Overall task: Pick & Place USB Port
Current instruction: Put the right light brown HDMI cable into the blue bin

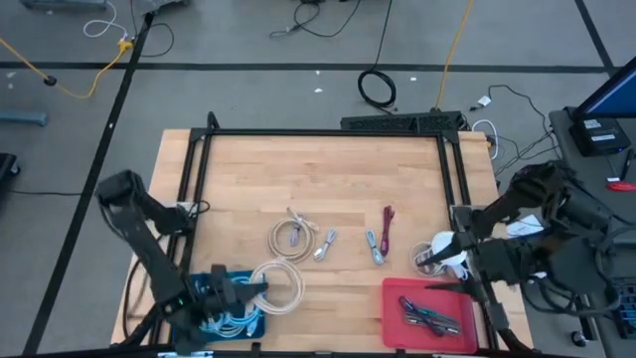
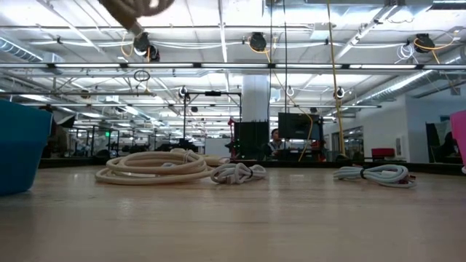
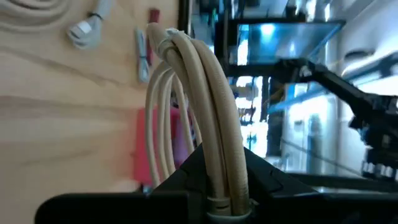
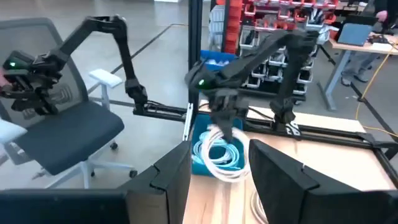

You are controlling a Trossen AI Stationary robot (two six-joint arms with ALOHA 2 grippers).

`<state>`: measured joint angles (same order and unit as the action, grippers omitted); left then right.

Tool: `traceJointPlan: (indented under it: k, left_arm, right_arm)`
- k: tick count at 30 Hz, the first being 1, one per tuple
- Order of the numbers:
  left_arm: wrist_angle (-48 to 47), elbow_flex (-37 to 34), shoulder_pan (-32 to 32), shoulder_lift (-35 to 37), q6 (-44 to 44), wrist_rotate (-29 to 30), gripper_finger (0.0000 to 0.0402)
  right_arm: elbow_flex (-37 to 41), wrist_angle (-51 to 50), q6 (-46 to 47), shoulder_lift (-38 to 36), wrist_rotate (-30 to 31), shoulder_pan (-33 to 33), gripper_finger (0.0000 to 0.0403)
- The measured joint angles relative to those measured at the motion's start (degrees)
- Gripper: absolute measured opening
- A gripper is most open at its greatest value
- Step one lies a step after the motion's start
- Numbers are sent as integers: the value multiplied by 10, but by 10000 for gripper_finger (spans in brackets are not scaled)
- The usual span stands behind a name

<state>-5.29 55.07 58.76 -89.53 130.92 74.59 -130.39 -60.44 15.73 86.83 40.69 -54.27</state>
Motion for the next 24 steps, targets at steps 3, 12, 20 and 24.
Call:
traceJointPlan:
  k: [3,12,20,24]
  left_arm:
    - [-9,11,5,-47,26,52,49]
    - [-25,29,-4,-40,18,-17,49]
    - [-427,164,-41,-11,31,-337,49]
    - [-603,281,-50,-10,-43,-371,49]
  right_arm:
    - [-1,-21,9,-2,0,-3,153]
    - [50,-24,30,-4,-2,-3,150]
    - [108,-24,61,-3,-2,-2,149]
    - [137,-24,81,-3,-2,-2,147]
